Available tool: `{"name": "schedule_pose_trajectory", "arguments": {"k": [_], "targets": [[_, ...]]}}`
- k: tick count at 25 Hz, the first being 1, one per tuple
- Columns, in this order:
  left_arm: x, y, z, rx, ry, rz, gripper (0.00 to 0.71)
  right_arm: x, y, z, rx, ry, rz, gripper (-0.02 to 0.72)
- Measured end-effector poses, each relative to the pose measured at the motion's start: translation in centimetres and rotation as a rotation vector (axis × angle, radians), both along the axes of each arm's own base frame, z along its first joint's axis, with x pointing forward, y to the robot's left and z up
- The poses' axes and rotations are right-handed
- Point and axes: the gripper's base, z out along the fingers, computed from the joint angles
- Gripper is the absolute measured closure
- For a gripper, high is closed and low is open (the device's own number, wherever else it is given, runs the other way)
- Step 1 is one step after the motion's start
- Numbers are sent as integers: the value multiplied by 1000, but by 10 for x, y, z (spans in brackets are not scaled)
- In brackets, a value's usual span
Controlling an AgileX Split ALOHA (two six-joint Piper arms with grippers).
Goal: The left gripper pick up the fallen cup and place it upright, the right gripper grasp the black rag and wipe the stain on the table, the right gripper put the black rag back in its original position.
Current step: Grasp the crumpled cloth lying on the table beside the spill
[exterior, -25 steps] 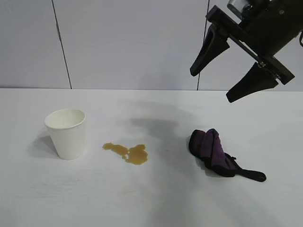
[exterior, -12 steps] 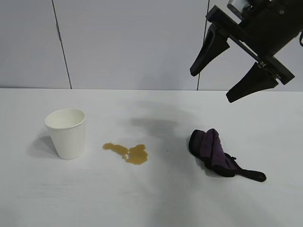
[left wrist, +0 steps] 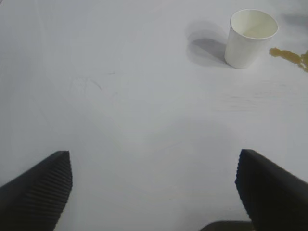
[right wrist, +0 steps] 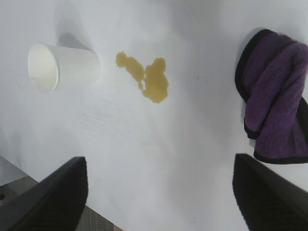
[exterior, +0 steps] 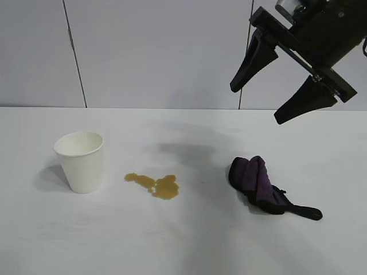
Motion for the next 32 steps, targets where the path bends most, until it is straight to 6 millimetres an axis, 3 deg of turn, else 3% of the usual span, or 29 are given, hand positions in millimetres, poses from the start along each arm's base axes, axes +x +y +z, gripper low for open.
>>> {"name": "schedule_pose_trajectory", "arguments": {"k": [32], "targets": [[0, 0, 0, 0, 0, -1, 47, 0, -20, -18, -277, 16, 90, 137]]}}
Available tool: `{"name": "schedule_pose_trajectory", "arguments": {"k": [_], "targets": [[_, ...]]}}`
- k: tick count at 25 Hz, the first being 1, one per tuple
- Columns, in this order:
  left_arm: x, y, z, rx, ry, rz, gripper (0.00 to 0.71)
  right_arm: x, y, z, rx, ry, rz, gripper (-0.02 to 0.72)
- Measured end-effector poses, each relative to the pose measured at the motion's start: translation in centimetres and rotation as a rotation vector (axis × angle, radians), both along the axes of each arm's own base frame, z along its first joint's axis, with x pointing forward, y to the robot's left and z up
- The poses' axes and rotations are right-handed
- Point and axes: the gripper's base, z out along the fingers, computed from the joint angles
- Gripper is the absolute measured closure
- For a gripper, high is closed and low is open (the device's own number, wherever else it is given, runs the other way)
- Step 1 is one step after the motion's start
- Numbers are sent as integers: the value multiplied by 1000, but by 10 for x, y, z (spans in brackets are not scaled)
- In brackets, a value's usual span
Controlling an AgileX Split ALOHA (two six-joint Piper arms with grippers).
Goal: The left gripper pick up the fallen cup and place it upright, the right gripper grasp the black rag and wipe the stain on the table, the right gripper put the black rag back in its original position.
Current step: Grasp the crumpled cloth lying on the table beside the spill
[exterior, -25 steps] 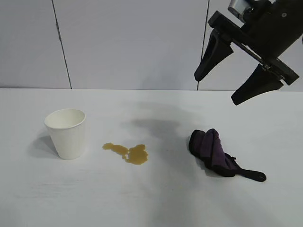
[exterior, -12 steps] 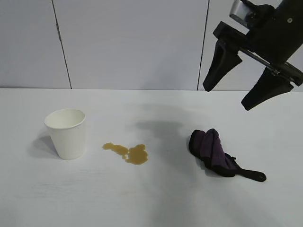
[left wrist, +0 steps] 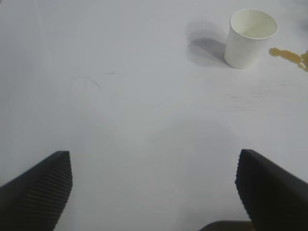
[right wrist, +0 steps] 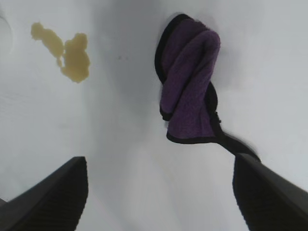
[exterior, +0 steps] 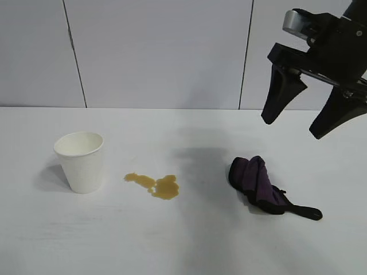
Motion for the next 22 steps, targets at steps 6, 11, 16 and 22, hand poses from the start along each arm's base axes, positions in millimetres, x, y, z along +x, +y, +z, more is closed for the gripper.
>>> {"name": "schedule_pose_trajectory", "arguments": {"k": [6, 11, 16, 22], "targets": [[0, 0, 0, 0, 0, 0, 47, 14, 0, -17, -35, 2, -33, 137], [0, 0, 0, 0, 0, 0, 47, 29, 29, -38, -123, 24, 36, 137], [0, 0, 0, 0, 0, 0, 47, 38, 56, -53, -188, 42, 61, 139], [0, 0, 0, 0, 0, 0, 47, 44, 58, -73, -217, 62, 44, 172]]}}
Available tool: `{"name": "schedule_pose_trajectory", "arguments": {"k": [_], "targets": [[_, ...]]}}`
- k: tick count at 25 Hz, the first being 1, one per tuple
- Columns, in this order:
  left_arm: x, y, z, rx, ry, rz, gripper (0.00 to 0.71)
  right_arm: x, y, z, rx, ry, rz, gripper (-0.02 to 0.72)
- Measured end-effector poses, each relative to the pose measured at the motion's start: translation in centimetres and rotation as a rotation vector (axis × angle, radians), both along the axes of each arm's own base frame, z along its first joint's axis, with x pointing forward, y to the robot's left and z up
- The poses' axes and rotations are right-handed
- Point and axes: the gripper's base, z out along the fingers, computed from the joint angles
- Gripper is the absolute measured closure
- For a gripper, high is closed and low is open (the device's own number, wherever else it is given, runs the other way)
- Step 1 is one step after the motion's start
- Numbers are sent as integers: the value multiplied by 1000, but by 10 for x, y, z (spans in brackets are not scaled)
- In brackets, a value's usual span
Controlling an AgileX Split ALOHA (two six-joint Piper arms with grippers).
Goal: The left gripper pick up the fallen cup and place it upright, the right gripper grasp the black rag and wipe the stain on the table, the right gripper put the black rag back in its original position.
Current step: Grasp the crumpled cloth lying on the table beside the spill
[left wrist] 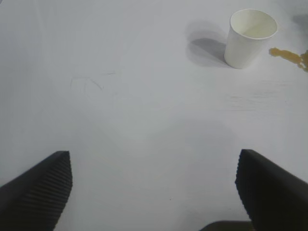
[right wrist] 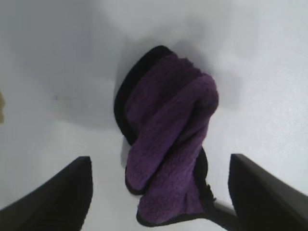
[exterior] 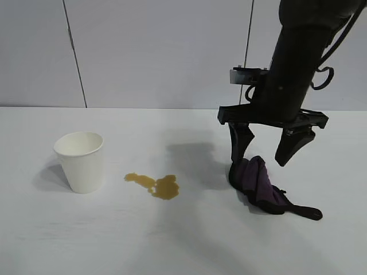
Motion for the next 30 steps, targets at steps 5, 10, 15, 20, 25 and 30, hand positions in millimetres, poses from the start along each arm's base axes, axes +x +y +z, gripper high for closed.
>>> {"name": "schedule_pose_trajectory", "arguments": {"k": [5, 10, 15, 20, 25, 30], "targets": [[0, 0, 0, 0, 0, 0, 47, 2, 0, -12, -9, 18, -16, 178], [0, 0, 0, 0, 0, 0, 47, 5, 1, -14, -3, -12, -20, 195], [0, 0, 0, 0, 0, 0, 47, 8, 1, -13, 4, -39, -25, 201], [0, 0, 0, 0, 0, 0, 47, 9, 1, -13, 1, -59, -21, 201], [0, 0, 0, 0, 0, 0, 47, 10, 1, -23, -8, -43, -19, 201], [0, 0, 0, 0, 0, 0, 47, 10, 1, -32, -15, -22, -21, 292]]}}
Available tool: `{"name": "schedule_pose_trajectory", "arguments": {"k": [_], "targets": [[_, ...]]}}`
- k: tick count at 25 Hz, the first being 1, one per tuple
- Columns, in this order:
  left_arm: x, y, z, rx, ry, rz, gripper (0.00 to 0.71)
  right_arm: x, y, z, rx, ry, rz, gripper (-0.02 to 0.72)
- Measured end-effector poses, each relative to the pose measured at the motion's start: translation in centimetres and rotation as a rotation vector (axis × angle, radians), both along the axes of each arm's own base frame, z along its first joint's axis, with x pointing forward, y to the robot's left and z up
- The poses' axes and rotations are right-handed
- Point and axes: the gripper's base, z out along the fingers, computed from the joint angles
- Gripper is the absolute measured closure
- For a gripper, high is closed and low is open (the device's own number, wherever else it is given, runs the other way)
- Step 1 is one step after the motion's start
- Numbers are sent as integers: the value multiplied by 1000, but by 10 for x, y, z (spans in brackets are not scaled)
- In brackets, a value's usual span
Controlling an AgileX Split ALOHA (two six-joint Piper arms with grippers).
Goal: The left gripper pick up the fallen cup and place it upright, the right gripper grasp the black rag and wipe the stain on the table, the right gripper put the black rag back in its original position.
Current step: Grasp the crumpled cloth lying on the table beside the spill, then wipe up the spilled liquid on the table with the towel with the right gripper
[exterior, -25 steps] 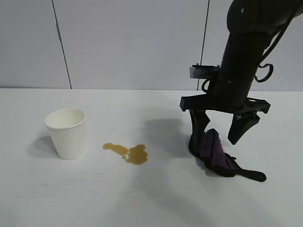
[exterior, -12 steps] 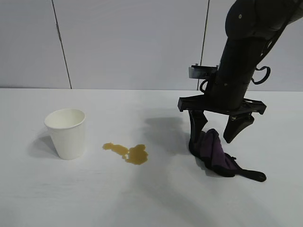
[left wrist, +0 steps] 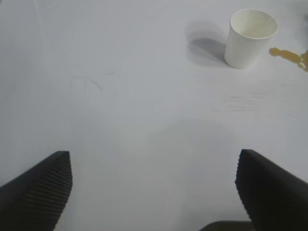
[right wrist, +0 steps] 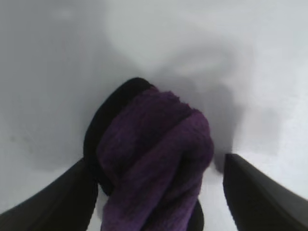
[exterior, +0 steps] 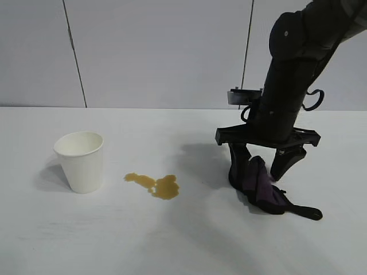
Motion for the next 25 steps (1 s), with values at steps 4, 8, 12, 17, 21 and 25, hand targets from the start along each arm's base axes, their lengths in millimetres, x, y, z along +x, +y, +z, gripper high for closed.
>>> {"name": "schedule_pose_trajectory", "arguments": {"k": [4, 8, 12, 17, 21, 25], "targets": [[0, 0, 0, 0, 0, 0, 47, 4, 2, 8, 3, 0, 2, 594], [0, 0, 0, 0, 0, 0, 47, 14, 5, 26, 10, -15, 7, 621], [0, 0, 0, 0, 0, 0, 47, 19, 9, 45, 17, 4, 15, 621], [0, 0, 0, 0, 0, 0, 47, 16, 32, 60, 52, 17, 53, 621], [0, 0, 0, 0, 0, 0, 47, 7, 67, 64, 120, -11, 95, 621], [0, 0, 0, 0, 0, 0, 47, -4, 103, 65, 166, -64, 111, 621]]}}
